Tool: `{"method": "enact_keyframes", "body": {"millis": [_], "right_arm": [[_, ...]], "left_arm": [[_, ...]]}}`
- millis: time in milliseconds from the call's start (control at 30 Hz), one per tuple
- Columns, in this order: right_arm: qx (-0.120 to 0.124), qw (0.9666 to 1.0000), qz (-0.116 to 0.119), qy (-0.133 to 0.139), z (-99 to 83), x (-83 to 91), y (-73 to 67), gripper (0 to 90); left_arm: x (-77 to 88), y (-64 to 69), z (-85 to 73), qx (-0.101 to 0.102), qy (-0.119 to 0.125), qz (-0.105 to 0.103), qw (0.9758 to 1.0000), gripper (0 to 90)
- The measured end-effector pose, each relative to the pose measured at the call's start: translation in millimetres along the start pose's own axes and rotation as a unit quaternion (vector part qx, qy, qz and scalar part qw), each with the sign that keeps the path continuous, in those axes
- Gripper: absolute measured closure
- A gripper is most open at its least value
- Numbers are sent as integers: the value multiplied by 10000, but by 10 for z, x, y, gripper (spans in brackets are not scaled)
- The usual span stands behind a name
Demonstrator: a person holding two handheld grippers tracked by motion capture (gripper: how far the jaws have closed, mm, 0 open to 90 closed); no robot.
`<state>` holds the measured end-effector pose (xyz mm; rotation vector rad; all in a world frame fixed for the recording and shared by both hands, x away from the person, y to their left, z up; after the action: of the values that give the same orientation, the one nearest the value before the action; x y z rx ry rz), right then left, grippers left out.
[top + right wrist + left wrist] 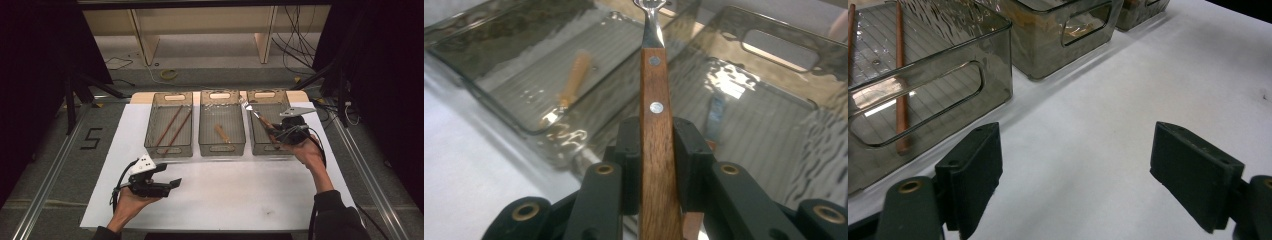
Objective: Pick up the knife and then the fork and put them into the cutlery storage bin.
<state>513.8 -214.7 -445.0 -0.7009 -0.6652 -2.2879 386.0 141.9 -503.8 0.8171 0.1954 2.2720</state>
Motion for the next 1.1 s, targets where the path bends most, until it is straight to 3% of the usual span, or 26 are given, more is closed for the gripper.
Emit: {"method": "enact_keyframes", "body": {"millis": [400, 1100], "right_arm": [[-337, 9985, -313, -286, -59, -82, 216, 761], [-736, 9941, -459, -646, -164, -293, 339, 760]], "left_arm": [[-8, 0, -20, 29, -10, -1, 10000, 197], [-4, -3, -30, 51, 8, 0, 10000, 196]]}}
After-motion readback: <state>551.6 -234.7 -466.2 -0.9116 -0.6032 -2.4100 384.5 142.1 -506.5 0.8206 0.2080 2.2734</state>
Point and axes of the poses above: each handheld gripper's, and its own axes: x roughly backward along the jaws, z roughly out of its top, y roughly to its right, the point moved 8 cm from there along -x, roughly forward along the jaws, and after that the axes turned 15 degrees about x, right-handed, at the moved point
